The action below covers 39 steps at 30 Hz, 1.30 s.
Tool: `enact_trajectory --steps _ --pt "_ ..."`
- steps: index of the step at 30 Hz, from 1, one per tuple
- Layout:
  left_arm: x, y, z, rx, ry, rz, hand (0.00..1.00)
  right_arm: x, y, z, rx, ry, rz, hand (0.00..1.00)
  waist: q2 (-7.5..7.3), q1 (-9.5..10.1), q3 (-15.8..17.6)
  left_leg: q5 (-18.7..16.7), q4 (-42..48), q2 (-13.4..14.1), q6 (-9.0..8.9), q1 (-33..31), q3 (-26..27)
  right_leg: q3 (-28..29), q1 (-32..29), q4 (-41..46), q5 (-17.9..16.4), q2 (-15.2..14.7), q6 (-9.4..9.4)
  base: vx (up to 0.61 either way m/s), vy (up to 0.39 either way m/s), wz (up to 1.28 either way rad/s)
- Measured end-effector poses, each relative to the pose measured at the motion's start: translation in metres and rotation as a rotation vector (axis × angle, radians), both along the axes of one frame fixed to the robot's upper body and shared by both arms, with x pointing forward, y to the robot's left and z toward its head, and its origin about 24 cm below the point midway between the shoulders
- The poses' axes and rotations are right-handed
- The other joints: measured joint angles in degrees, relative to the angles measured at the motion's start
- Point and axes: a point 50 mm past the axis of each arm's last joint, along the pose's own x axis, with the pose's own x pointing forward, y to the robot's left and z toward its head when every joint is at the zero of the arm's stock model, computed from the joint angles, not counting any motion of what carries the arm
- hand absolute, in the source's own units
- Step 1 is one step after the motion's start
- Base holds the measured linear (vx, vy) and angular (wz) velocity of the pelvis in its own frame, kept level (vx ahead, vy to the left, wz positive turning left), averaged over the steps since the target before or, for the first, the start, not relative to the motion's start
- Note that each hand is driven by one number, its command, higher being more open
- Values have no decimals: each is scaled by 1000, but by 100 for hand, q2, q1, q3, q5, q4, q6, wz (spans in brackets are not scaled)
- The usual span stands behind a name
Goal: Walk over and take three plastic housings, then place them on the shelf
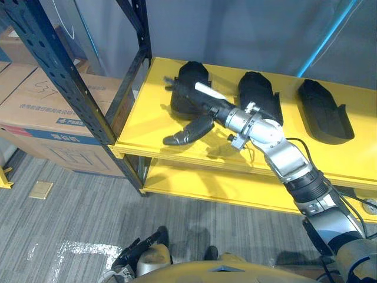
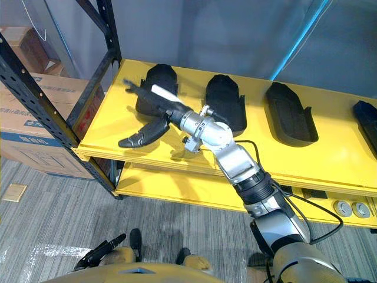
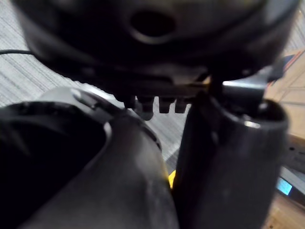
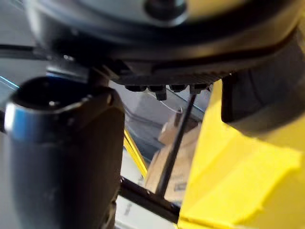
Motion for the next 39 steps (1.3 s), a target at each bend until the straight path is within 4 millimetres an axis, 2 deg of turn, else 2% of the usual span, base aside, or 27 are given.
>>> enact_trajectory --steps 4,9,16,20,25,30,35,39 --pt "-1 0 -1 0 6 2 100 -2 -2 13 12 -95 -45 100 2 -3 -1 -7 -7 1 -6 52 8 19 13 -6 -1 0 0 -2 1 -2" --pt "-2 0 -1 0 8 4 100 -2 1 10 -22 -104 -44 100 4 -1 0 -10 -14 2 -8 46 6 15 7 -2 -1 0 0 0 0 0" --pt "0 -1 -1 -6 5 6 100 3 6 -8 -75 -34 -34 100 23 10 11 40 3 -7 12 -150 -81 -44 -135 37 0 -2 -2 9 1 6" --pt "3 -2 0 -9 -2 3 100 13 0 -22 -109 24 -74 100 93 132 60 49 5 -15 23 -190 -104 -60 -185 92 -4 -14 -7 7 5 3" --pt "6 -4 0 -12 -10 -5 100 18 5 -7 -144 -40 -80 100 211 132 156 89 5 -7 28 -262 -161 -115 -248 117 -8 -8 -12 -6 5 5" --pt "9 -6 0 -14 -21 -5 100 21 7 3 -135 -76 -89 100 212 145 205 89 6 -11 29 -266 -164 -122 -248 117 -9 -12 -12 0 0 0" --pt "12 -6 2 -14 -33 -8 100 21 10 7 -152 -78 -63 100 214 138 321 90 6 -7 29 -262 -161 -125 -248 123 -11 -12 -13 0 0 0" --pt "14 -7 2 -20 -37 -12 100 20 12 2 -205 -20 -23 100 207 144 354 89 8 -8 29 -263 -157 -124 -249 124 -12 -13 -15 8 0 0"
